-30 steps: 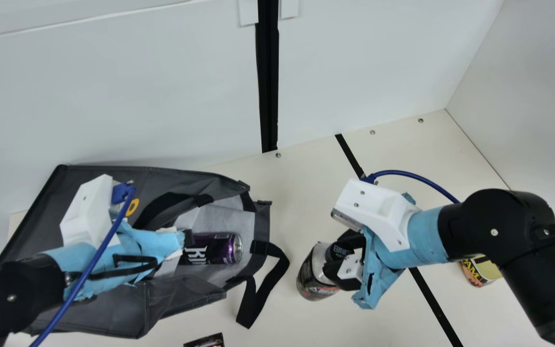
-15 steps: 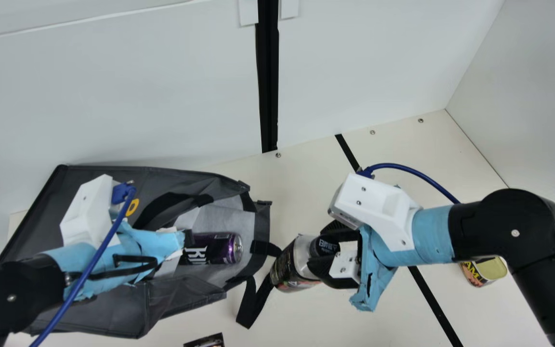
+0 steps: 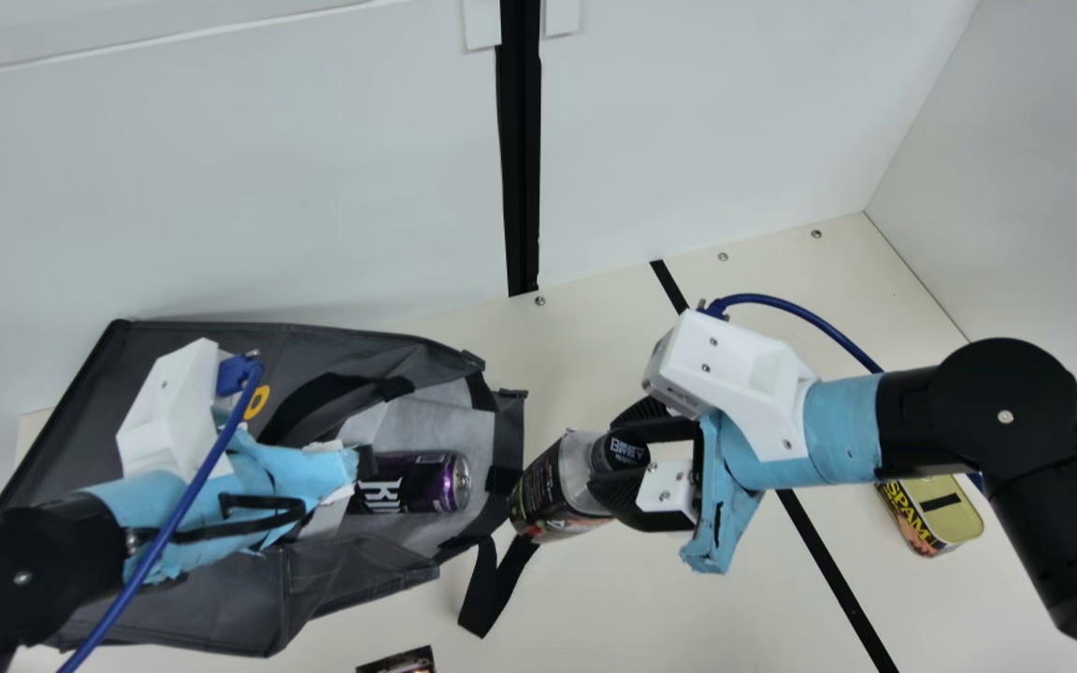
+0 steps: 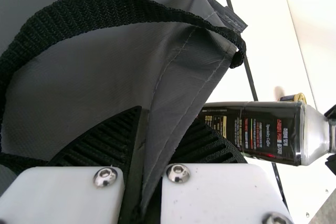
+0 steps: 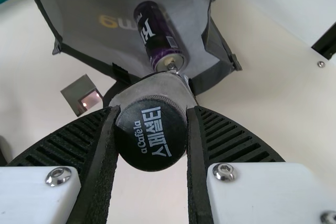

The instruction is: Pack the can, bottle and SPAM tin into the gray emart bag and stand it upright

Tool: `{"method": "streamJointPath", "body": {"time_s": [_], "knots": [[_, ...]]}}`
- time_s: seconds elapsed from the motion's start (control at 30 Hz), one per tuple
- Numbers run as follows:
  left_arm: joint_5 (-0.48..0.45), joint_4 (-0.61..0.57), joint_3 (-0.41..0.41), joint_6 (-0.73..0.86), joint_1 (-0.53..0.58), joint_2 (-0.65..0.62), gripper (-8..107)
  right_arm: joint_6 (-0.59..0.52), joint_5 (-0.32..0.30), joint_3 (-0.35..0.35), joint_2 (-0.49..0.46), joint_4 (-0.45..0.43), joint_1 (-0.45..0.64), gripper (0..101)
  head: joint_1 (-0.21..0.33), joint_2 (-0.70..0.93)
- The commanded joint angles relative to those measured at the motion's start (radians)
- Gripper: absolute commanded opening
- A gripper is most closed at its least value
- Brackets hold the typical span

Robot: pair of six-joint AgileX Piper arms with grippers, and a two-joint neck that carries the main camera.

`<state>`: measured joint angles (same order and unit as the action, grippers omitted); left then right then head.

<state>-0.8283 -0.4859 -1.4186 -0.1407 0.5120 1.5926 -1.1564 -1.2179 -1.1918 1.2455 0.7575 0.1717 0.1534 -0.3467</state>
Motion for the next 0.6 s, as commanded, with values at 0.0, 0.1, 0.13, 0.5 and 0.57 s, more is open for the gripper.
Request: {"method": "streamJointPath", "body": {"time_s": [0.0, 0.1, 0.13, 0.5, 0.57], "knots": [[0.0, 0.0, 0.0, 0.0, 0.0, 0.0, -8, 0.0, -0.001, -0.006, 0.007, 0.02, -0.002, 0, 0.021, -0.002], [0.0, 0.0, 0.0, 0.0, 0.0, 0.0, -8, 0.004, 0.027, -0.005, 0.021, 0.036, -0.027, 0, 0.021, -0.002], [0.0, 0.0, 0.0, 0.0, 0.0, 0.0, -8, 0.007, 0.039, -0.003, 0.026, 0.039, -0.039, 0, 0.021, -0.002], [0.0, 0.0, 0.0, 0.0, 0.0, 0.0, -8, 0.041, 0.168, 0.005, 0.079, 0.053, -0.165, 0, 0.021, -0.002], [0.0, 0.0, 0.0, 0.0, 0.0, 0.0, -8, 0.047, 0.186, 0.0, 0.091, 0.057, -0.183, 0, 0.021, -0.002]]}}
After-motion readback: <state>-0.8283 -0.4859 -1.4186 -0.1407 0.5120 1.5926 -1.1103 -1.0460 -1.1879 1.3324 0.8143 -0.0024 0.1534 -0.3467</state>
